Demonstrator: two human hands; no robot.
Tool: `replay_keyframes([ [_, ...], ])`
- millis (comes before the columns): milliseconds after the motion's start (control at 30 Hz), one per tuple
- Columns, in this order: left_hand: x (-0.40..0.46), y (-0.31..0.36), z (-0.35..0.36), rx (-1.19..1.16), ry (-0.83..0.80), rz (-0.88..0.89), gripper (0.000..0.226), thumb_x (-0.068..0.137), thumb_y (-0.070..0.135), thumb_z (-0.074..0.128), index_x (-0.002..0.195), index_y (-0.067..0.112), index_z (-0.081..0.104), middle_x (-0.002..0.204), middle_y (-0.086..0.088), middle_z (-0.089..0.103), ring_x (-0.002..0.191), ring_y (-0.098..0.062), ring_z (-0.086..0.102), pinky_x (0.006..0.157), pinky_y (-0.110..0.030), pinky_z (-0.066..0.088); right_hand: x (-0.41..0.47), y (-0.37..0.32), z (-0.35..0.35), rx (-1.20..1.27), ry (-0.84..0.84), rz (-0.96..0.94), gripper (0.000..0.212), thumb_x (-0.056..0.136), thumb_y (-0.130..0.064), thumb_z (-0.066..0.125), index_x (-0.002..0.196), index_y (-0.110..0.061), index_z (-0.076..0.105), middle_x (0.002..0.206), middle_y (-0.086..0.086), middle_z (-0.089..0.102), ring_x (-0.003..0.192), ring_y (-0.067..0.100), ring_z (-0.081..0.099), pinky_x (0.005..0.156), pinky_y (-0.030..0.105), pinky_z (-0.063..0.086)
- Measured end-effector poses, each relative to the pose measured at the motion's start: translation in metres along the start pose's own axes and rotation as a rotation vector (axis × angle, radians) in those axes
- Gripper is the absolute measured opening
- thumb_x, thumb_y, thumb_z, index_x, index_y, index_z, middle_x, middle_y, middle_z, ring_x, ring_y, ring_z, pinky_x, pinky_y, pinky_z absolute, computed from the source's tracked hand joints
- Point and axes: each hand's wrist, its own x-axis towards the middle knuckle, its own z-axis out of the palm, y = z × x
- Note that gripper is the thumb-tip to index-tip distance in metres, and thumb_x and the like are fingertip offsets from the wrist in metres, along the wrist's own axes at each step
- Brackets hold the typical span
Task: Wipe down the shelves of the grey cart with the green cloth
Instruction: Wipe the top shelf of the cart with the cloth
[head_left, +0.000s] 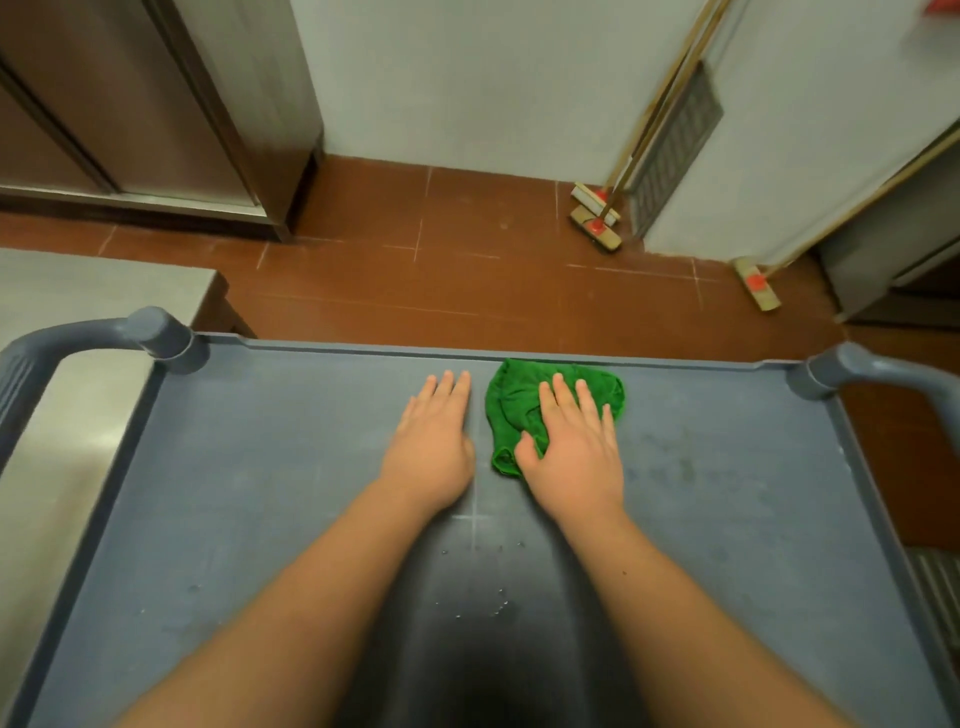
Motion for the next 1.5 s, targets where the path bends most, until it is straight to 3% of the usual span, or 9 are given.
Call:
replay_keyframes([
  [333,0.011,0.099,0.036,0.101,-0.067,0.036,0.063,0.094,0.028,0.044,0.15,0.008,0.023,0.156,-0.012,0.026,0.146,-0.033,0.016,0.119,-0.04,0.018,0.003,0.123,-0.035,0.013,-0.007,0.081,0.073,0.087,-0.044,0.046,0.156,-0.023,0.029,0.165,-0.005,0.019,0.153,0.018,0.008,0.124,0.043,0.004],
  [567,0.025,0.156,0.059,0.114,-0.105,0.056,0.061,0.094,0.027,0.045,0.148,0.007,0.026,0.154,-0.014,0.029,0.145,-0.035,0.018,0.12,-0.04,0.016,0.001,0.226,-0.063,0.002,0.016,0.213,0.073,0.086,-0.042,0.046,0.155,-0.021,0.032,0.164,-0.004,0.021,0.153,0.019,0.009,0.125,0.044,0.003],
  [733,0.032,0.179,0.067,0.129,-0.111,0.072,0.059,0.09,0.023,0.048,0.144,0.003,0.034,0.142,-0.015,0.043,0.136,-0.038,0.03,0.118,-0.04,0.021,-0.011,0.278,-0.075,0.052,0.054,0.247,0.072,0.082,-0.042,0.043,0.151,-0.023,0.04,0.162,-0.005,0.028,0.152,0.019,0.016,0.124,0.043,0.01],
  [933,0.03,0.176,0.07,0.157,-0.143,0.076,0.057,0.088,0.021,0.048,0.141,0.004,0.038,0.137,-0.014,0.047,0.132,-0.037,0.034,0.117,-0.041,0.022,-0.032,0.288,-0.069,0.181,0.096,0.218,0.069,0.082,-0.039,0.045,0.148,-0.021,0.046,0.159,-0.005,0.033,0.151,0.018,0.019,0.123,0.043,0.019],
  [1133,0.023,0.172,0.066,0.105,-0.145,0.072,0.055,0.09,0.021,0.047,0.142,0.006,0.037,0.143,-0.015,0.043,0.137,-0.036,0.031,0.119,-0.039,0.018,-0.055,0.277,-0.056,0.246,0.179,0.256,0.059,0.086,-0.038,0.046,0.144,-0.027,0.052,0.157,-0.005,0.038,0.15,0.02,0.022,0.121,0.052,0.02],
  [1267,0.012,0.159,0.056,0.088,-0.114,0.09,0.055,0.092,0.018,0.046,0.145,0.006,0.034,0.147,-0.014,0.039,0.141,-0.035,0.026,0.12,-0.036,0.013,-0.053,0.245,-0.049,0.211,0.168,0.306,0.056,0.089,-0.042,0.041,0.144,-0.034,0.05,0.158,-0.005,0.036,0.151,0.021,0.019,0.122,0.051,0.01],
  [1500,-0.012,0.084,0.024,0.043,-0.119,0.032,0.059,0.092,0.017,0.044,0.149,0.009,0.03,0.154,-0.013,0.033,0.145,-0.033,0.021,0.121,-0.037,0.012,-0.054,0.154,-0.028,0.172,0.136,0.275,0.056,0.092,-0.045,0.037,0.147,-0.038,0.045,0.159,-0.006,0.035,0.151,0.022,0.018,0.122,0.05,0.01],
])
